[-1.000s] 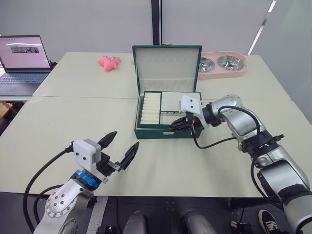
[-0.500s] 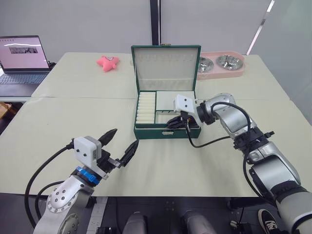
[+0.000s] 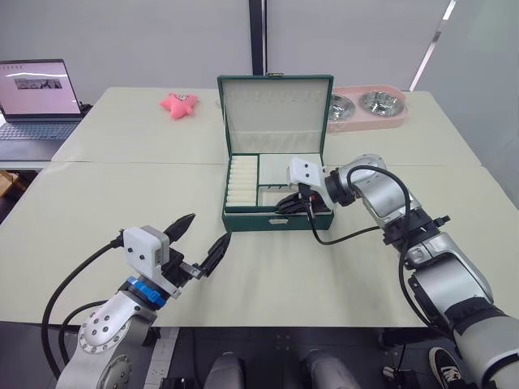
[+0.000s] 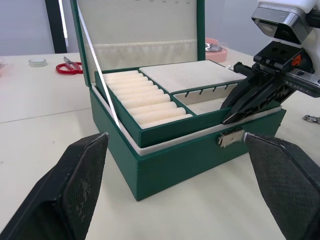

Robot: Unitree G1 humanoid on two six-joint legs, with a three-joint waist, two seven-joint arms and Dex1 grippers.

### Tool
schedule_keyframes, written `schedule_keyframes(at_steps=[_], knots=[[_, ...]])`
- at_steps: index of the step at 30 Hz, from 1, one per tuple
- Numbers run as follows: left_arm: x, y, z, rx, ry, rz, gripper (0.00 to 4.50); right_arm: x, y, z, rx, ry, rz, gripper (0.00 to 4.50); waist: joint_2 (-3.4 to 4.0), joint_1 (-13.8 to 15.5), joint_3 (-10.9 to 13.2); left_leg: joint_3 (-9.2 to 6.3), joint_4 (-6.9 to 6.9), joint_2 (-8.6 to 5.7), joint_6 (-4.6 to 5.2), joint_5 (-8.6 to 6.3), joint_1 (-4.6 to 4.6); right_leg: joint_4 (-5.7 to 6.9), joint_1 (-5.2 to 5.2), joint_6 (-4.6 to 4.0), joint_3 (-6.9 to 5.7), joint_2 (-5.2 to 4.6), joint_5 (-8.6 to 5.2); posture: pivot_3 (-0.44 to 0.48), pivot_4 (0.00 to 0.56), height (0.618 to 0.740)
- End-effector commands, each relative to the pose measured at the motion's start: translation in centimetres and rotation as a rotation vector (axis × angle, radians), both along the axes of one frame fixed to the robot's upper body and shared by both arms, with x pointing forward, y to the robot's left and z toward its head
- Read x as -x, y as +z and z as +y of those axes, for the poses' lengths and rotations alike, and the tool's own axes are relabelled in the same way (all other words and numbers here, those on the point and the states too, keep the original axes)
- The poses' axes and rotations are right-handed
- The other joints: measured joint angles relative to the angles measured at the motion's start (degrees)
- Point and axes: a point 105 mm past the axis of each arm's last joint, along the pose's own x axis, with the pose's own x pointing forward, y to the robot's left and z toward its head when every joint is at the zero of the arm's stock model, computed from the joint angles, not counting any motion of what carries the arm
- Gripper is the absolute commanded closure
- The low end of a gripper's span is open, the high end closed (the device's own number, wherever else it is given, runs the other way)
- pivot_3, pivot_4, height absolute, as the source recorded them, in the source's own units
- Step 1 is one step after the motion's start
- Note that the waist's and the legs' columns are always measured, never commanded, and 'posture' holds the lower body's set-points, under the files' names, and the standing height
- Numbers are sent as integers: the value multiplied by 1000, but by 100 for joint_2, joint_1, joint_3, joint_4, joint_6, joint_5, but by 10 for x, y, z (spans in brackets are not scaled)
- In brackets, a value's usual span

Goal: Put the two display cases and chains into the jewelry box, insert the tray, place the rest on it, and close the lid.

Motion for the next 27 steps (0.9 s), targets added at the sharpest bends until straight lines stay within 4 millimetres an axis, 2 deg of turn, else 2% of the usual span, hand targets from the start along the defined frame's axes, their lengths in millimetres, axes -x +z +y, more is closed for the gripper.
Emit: schedule_keyframes(at_steps=[1, 3, 5, 7, 10, 12, 15, 17, 19, 20, 23, 27], knots=[[2, 6, -3, -8, -15, -36, 0, 1, 10, 5, -16, 28, -23, 4486, 0, -2, 0, 0, 0, 0, 0, 0, 0, 0, 0, 0, 0, 0, 0, 0, 150, 740], [3, 4, -2, -10, -16, -31, 0, 1, 11, 5, -22, 28, -21, 4486, 0, -2, 0, 0, 0, 0, 0, 0, 0, 0, 0, 0, 0, 0, 0, 0, 150, 740], [3, 3, -1, -10, -15, -30, 0, 2, 16, 6, -43, 31, -22, 3891, 0, -2, 0, 0, 0, 0, 0, 0, 0, 0, 0, 0, 0, 0, 0, 0, 150, 740], [3, 2, -1, -11, -15, -30, 0, 2, 24, 5, -77, 36, -22, 3488, 0, -1, 0, 0, 0, 0, 0, 0, 0, 0, 0, 0, -1, 0, 0, 0, 150, 740], [2, 0, 0, -11, -19, -31, 0, -3, 46, 1, -186, 0, -54, 2745, 1, 5, 0, 0, 0, -1, 0, 0, -2, 0, -1, 0, -1, 0, 0, 0, 150, 740], [2, 0, 0, -11, -22, -32, 0, -2, 50, -3, -219, 5, -55, 2202, 1, 9, 0, 0, 0, -1, 0, 0, -3, -1, -1, 0, -1, -1, 0, 0, 150, 740], [0, -1, 0, -11, -30, -33, 0, -9, 60, -16, -337, -82, -66, 1408, 0, 10, 0, -1, -1, -1, 0, 0, -3, -2, 0, 0, -1, -1, 0, 0, 150, 740], [-1, -2, 0, -11, -35, -33, 0, -15, 59, -26, -361, -141, -71, 828, 1, 11, 0, 1, -2, -1, 0, 0, -2, -2, 0, 0, -1, -1, 0, 0, 150, 740], [-3, 0, -3, -10, -49, -36, 0, -25, 55, -39, -390, -236, -79, 999, 0, 10, 0, 1, -2, -2, 0, 0, -3, -2, 0, 0, -1, -1, 0, 0, 150, 740], [-4, 1, -4, -10, -54, -37, 0, -28, 53, -43, -402, -267, -80, 1235, 0, 11, 0, 1, -2, -2, 0, 0, -3, -2, 0, 0, 0, -1, 0, 0, 150, 740], [-7, 4, -7, -11, -68, -40, 0, -38, 47, -53, -432, -363, -81, 2190, 0, 8, 0, 4, -1, -2, 0, 0, -3, -1, 0, 0, 2, -1, 0, 0, 150, 740], [-11, 8, -11, -12, -85, -47, 0, -45, 32, -57, -412, -430, -66, 3221, 1, -7, 0, 7, -2, -1, 0, 0, -2, 0, -2, 0, 4, 0, 0, 0, 150, 740]])
